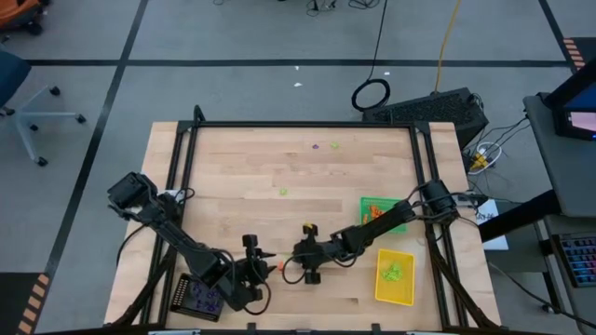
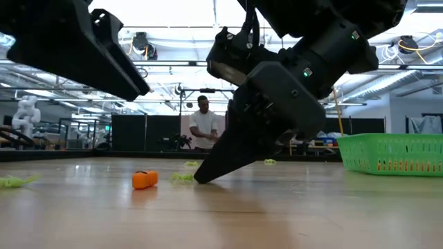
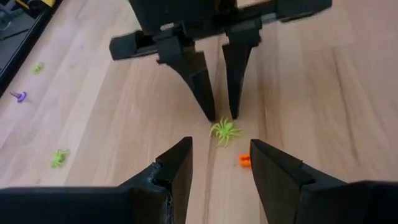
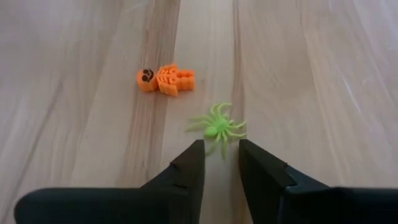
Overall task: Sort Halloween decoration
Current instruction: Put the green spider toy into the yellow bin
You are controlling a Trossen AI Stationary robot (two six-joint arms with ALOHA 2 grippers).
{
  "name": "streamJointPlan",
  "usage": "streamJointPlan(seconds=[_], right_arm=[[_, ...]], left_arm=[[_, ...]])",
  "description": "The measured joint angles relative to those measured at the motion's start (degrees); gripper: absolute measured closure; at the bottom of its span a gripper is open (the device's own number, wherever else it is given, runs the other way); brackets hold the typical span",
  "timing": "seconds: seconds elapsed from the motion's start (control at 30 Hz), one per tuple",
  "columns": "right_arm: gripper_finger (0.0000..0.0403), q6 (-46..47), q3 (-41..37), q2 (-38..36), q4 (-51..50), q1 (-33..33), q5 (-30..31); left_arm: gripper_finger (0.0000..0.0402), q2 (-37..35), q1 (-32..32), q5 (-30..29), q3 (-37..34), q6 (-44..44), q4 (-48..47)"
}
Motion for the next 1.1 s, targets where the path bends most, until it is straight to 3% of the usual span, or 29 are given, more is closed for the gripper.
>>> streamJointPlan(seconds=[0.33,0.57,0.77,1.1], right_arm=[[0.032,0.64,0.18,3.11,3.75,-0.6,-0.49],[0.039,-0.95,0.14,3.06,3.62,-0.79,-1.35],[0.0399,-4.1,0.03,3.14,5.13,-0.42,-1.59],[0.0403,-8.26,-0.23,-4.4,0.09,1.96,-3.9]], left_arm=[[0.0244,0.2,0.87,0.39,0.0,1.55,2.42],[0.0244,0.2,0.87,0.39,0.0,1.55,2.31],[0.0244,0.2,0.87,0.39,0.0,1.41,2.49],[0.0244,0.2,0.87,0.37,1.56,3.4,4.88]])
